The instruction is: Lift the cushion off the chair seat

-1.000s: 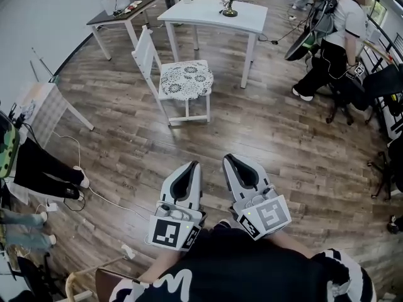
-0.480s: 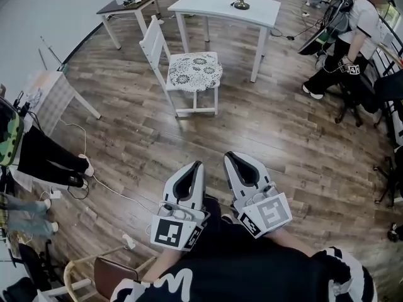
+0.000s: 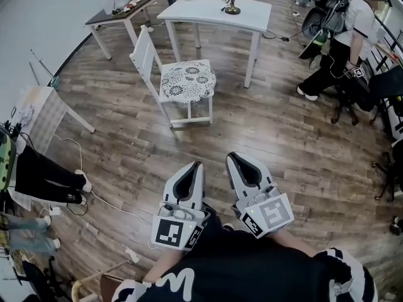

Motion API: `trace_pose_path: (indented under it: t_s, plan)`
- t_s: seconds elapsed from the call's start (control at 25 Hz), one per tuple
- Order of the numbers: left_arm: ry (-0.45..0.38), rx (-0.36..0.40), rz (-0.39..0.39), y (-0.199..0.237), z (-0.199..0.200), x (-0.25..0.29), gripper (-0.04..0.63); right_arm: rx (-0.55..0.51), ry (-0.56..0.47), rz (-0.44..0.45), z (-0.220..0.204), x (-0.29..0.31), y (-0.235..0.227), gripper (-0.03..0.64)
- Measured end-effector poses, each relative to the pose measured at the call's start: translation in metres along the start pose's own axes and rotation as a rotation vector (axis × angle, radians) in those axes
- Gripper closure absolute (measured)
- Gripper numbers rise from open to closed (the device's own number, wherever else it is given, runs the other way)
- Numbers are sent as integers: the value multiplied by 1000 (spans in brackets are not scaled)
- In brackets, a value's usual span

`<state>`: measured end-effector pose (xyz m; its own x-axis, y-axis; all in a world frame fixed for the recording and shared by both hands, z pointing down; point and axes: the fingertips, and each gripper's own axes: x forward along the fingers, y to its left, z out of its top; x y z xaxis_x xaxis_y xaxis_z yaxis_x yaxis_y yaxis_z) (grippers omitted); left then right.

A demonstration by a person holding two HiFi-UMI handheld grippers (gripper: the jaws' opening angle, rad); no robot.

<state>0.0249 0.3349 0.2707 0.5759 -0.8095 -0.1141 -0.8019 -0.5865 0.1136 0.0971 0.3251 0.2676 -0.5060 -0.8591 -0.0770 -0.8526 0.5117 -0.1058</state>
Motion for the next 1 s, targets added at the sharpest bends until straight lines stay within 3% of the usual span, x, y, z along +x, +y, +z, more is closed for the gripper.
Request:
trace_pose_path:
  t_s: [0.44,1.0]
  plan:
    - [23,-11,-32,79,2,68,590,24,12,-27,-11,97,-25,589]
    - [3,-22,-89,173,25,130,590,-7,-17,-78,8,208,-40,589]
